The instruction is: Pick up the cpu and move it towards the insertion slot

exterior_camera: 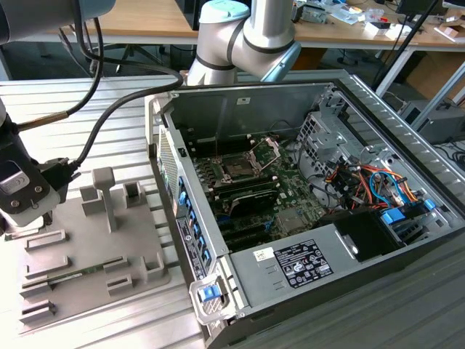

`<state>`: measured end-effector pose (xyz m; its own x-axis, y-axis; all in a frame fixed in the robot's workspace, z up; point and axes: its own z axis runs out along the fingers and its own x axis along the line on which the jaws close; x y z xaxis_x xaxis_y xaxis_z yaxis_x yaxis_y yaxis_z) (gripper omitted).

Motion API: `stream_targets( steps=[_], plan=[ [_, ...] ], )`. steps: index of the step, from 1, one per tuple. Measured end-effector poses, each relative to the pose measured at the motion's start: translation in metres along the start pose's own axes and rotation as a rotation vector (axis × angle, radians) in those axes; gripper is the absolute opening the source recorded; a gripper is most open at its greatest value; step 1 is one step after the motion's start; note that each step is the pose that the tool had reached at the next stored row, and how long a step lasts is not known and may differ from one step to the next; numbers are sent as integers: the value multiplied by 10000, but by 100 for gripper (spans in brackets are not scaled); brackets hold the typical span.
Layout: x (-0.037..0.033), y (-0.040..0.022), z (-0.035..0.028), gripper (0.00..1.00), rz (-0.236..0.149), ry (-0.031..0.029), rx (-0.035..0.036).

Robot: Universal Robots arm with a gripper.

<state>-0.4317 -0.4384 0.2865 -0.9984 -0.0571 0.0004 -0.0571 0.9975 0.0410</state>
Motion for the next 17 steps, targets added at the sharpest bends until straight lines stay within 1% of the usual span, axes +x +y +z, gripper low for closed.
stream_targets(
  steps=[17],
  plan=[
    [0, 2, -45, 55, 0, 0, 0]
  ],
)
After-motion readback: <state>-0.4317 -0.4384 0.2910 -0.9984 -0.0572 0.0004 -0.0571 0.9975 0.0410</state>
